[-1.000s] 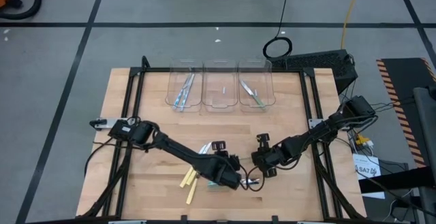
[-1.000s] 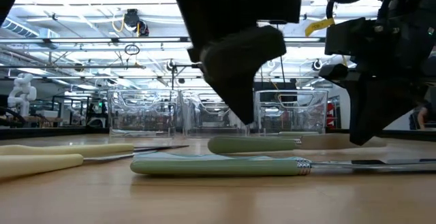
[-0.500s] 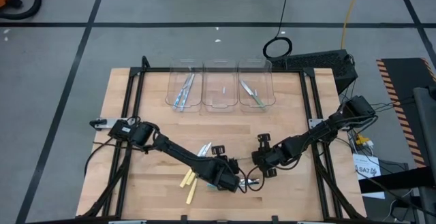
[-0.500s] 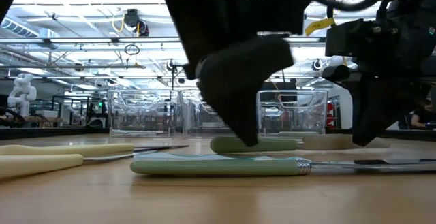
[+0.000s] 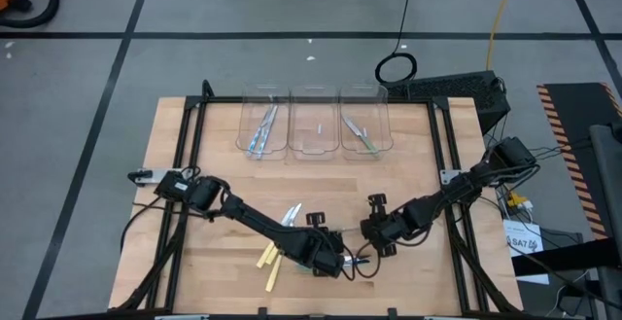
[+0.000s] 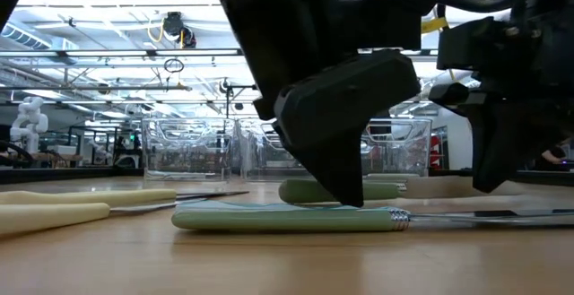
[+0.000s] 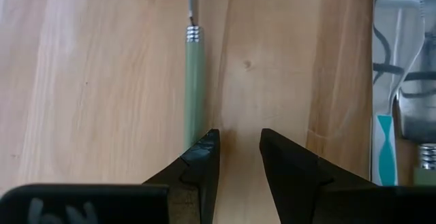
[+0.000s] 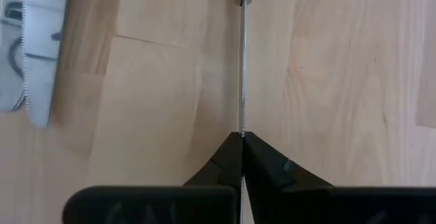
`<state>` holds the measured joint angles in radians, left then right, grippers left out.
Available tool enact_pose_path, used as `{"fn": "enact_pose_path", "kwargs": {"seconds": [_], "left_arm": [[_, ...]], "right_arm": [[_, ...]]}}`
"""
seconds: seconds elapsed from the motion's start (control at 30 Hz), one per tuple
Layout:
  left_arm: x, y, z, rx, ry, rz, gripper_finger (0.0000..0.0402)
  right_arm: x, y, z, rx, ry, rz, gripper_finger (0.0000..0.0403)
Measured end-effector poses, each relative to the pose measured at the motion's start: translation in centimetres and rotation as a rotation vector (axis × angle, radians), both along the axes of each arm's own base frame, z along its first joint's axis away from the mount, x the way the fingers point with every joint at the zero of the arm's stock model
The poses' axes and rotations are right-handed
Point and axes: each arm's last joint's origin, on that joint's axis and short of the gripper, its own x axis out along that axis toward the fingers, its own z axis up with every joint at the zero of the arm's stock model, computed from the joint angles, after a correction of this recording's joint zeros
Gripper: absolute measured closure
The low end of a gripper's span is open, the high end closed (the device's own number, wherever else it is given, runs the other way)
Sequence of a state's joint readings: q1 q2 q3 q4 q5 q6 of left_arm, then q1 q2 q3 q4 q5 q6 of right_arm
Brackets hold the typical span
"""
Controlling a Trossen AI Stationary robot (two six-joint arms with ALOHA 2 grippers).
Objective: Sort silverware by color (type)
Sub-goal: Put the green knife into the right transparent bin
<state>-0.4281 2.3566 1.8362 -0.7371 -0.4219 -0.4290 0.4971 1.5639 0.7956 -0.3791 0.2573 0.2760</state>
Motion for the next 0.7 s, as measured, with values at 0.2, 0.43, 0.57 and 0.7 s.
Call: {"fn": "enact_pose_path", "kwargs": {"seconds": [0.2,0.43,0.57,0.7], "left_arm": [[0.01,0.02,-0.03,-0.010,-0.008,0.028,0.0282],[0.18,-0.02,-0.06,-0.017,-0.025,0.032,0.0282],[0.16,0.15,-0.11,-0.038,-0.027,0.078,0.0282],[0.17,-0.05,-0.08,-0.037,-0.036,0.067,0.0282]], "right_arm": [[-0.08,0.18,0.00,0.000,-0.002,0.007,0.0400],[-0.07,0.20,0.01,0.000,-0.003,0.011,0.0401],[-0.09,0.19,0.00,-0.004,0.000,0.015,0.0401],[-0.09,0.19,0.00,-0.005,0.000,0.017,0.0401]]}}
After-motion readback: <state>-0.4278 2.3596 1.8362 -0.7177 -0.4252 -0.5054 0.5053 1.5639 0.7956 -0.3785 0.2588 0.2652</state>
